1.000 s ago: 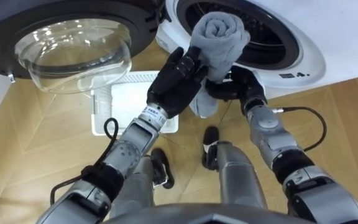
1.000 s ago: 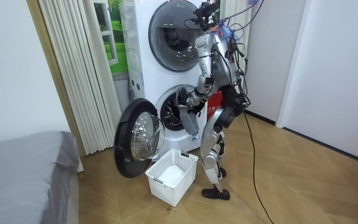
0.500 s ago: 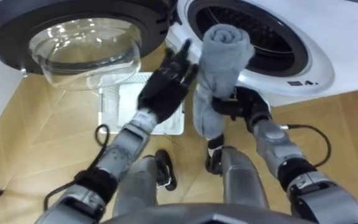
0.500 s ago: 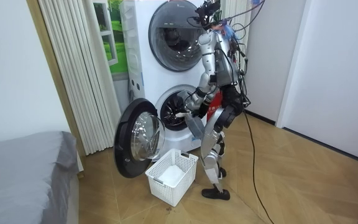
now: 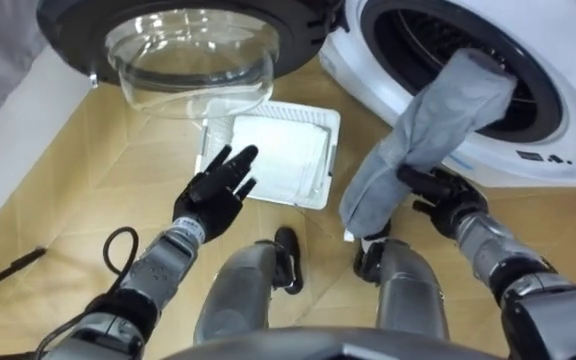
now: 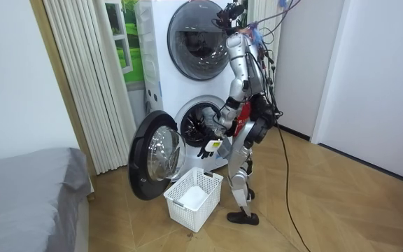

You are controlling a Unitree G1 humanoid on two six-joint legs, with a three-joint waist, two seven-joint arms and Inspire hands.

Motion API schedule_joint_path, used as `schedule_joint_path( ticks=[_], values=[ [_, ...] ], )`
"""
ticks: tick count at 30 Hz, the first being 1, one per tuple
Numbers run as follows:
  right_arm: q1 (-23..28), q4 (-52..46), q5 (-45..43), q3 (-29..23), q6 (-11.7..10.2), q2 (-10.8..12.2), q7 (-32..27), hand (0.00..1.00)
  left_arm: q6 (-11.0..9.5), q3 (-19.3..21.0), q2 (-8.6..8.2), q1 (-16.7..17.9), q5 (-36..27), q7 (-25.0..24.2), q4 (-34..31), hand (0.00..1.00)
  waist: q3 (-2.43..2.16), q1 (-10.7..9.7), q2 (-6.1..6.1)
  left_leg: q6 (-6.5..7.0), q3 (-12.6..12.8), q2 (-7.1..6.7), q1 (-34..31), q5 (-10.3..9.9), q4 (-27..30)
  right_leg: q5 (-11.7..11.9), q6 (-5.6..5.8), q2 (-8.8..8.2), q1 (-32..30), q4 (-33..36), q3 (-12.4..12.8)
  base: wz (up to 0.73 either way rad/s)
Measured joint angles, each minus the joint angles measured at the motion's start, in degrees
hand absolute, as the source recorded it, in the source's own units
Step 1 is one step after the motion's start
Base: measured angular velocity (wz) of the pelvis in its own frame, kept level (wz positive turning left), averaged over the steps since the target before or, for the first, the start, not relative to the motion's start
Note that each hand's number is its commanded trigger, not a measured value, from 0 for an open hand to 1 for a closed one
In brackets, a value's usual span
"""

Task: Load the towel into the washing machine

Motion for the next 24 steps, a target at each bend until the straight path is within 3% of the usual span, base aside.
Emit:
schedule_joint_path(
  ticks=[5, 8, 14, 20, 24],
  values=[
    [-0.75, 2.66, 5.38, -0.33, 1.6, -0.96, 1.77, 1.0, 0.5, -0.01, -0.07, -0.59, 5.84, 2.08, 0.07, 0.0, 0.01, 0.48, 0.04, 0.22, -0.1, -0.4, -0.89, 0.53, 0.09, -0.67, 0.02, -1.21, -1.34, 1.72, -0.16, 0.11],
    [-0.76, 4.69, 8.48, -0.56, 2.05, -1.05, 3.78, 1.0, 1.49, -0.11, -0.4, -0.55, 6.26, 2.52, 0.39, 0.0, 0.04, 0.25, 0.08, 0.17, -0.88, -1.07, -1.08, 0.64, 0.09, -0.86, -0.01, -1.53, -1.32, 1.96, -0.61, 0.1],
    [-0.85, 6.87, 14.05, -3.06, 5.14, -1.24, 6.34, 1.0, 2.62, -0.65, -1.7, -0.09, 7.16, 3.76, 0.57, 0.0, 0.22, -0.04, -0.16, 0.28, -0.99, -1.2, -1.22, 0.71, 0.11, -1.73, 0.06, -2.41, -1.53, 3.08, -1.13, 0.08],
    [-1.83, 6.01, 21.08, -4.12, 6.59, -3.5, 6.84, 1.0, 3.07, -0.58, -1.39, 0.31, 6.97, 6.25, -1.48, 0.0, 0.67, -0.27, -1.31, 0.29, -0.86, -2.14, -4.68, 0.7, 2.31, -3.47, -0.12, -4.08, -6.02, 7.37, -0.5, 0.08],
    [-3.6, 4.8, 26.1, -4.45, 7.87, -4.7, 5.67, 1.0, 3.67, -0.63, 0.09, 0.58, 6.51, 6.95, -4.13, 0.0, 0.55, -0.52, -3.76, 0.28, -0.12, -2.12, -5.83, 0.7, 3.97, -3.98, -0.61, -4.79, -7.64, 9.16, 0.06, -0.01]
  ],
)
